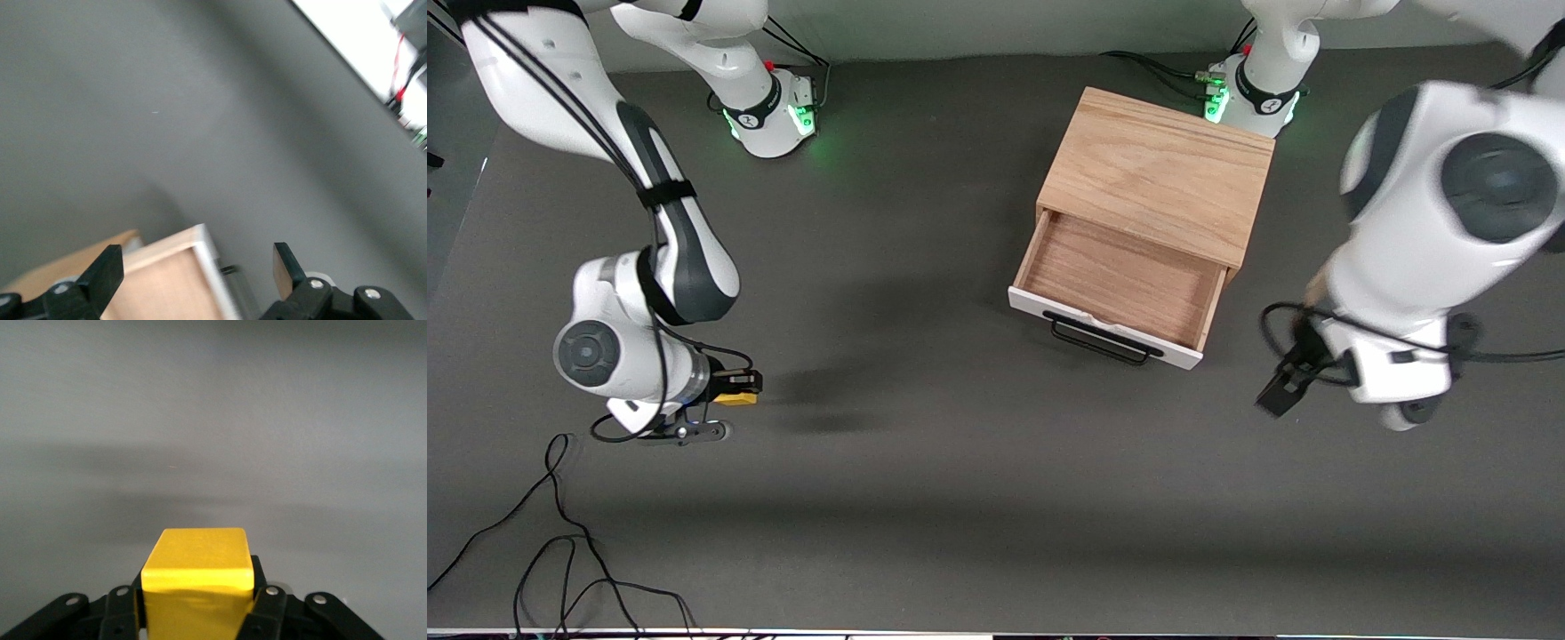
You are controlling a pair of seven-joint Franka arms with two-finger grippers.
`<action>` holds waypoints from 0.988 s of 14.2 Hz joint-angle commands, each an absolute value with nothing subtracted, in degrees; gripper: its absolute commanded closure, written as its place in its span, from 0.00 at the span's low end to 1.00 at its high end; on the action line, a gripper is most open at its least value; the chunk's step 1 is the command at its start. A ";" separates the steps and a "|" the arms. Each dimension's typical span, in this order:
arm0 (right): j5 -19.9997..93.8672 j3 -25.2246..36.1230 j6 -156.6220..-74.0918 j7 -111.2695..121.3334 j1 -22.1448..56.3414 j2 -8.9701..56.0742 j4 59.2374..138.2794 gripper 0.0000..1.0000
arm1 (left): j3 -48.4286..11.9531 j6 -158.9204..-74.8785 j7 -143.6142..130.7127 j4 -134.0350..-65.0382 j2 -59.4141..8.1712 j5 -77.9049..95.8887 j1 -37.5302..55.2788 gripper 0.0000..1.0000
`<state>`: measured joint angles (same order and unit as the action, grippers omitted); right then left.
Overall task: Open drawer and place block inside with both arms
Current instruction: 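Carry the cube over the open drawer with the right gripper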
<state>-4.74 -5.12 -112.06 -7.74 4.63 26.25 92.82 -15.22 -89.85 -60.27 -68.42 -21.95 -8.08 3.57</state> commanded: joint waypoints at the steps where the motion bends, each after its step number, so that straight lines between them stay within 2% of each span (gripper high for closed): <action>1: -4.57 -4.92 -99.79 -15.26 10.01 28.38 78.18 1.00 | -15.21 -85.26 -45.30 -72.76 -16.62 -6.24 0.10 0.00; 4: 1.04 -5.89 -93.35 -20.56 13.79 28.74 69.98 1.00 | -15.29 -81.22 -30.29 -76.10 -12.75 -5.89 -3.94 0.00; 7: 3.51 -6.06 -91.49 -32.99 22.73 28.82 63.21 1.00 | -15.21 -80.42 -18.23 -79.44 -9.60 -5.10 -6.94 0.00; 11: 3.43 -6.77 -94.64 -48.13 35.39 34.26 56.87 1.00 | -15.03 -85.33 -8.01 -91.82 -0.46 -4.31 -9.67 0.00; 14: 3.43 -6.77 -102.02 -58.42 42.61 38.22 57.04 1.00 | -14.42 -86.04 -5.38 -93.51 0.79 -4.31 -9.93 0.00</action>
<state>3.06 -7.30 -99.35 -53.30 39.54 33.24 61.07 -15.01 -83.76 -8.77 -88.79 -2.80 -5.22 -9.31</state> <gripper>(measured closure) 0.454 0.000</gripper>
